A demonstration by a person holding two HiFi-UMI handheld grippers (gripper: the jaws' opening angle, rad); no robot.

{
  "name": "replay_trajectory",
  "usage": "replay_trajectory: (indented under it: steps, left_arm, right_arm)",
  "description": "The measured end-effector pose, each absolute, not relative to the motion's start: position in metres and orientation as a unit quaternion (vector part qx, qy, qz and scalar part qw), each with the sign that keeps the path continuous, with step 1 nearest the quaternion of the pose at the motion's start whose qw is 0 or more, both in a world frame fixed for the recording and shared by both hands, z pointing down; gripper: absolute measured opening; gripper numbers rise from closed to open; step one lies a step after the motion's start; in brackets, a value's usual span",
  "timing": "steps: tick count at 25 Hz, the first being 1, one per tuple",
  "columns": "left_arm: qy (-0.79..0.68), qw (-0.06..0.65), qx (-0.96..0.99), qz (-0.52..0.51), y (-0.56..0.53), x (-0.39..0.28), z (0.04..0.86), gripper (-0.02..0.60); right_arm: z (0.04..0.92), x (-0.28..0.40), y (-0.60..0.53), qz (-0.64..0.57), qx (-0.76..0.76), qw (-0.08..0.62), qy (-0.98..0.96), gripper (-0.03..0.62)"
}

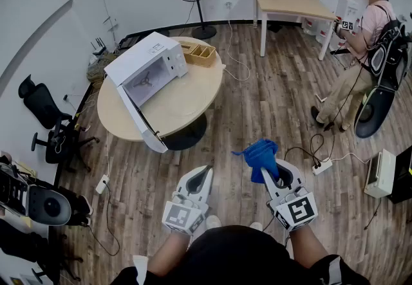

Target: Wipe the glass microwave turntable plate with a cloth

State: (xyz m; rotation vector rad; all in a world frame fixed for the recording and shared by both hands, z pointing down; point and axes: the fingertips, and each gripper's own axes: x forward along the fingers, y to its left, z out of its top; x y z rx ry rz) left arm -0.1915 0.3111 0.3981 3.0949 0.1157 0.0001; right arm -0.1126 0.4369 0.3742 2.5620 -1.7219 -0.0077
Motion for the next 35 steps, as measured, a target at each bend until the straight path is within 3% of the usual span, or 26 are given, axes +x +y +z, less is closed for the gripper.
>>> replay_trajectory:
  steps: [12,20,35]
  left_arm:
    - [0.043,0.029,0.999,0.007,0.280,-0.196,0.407,0.006]
    - [0.070,0.026,0.997,0.009,0.260,-0.198,0.409,0.006]
    - [0.104,0.033,0.994,0.026,0.229,-0.156,0.421,0.006]
  right_arm:
    - [0.382,-0.119,0.404,0.003,0.837,0.049,-0.544,0.063]
    - [0.379,-0.121,0.384,0.006,0.852,0.017,-0.523,0.071]
    - [0.389,-0.097,0.364,0.022,0.873,0.010,-0.487,0.072]
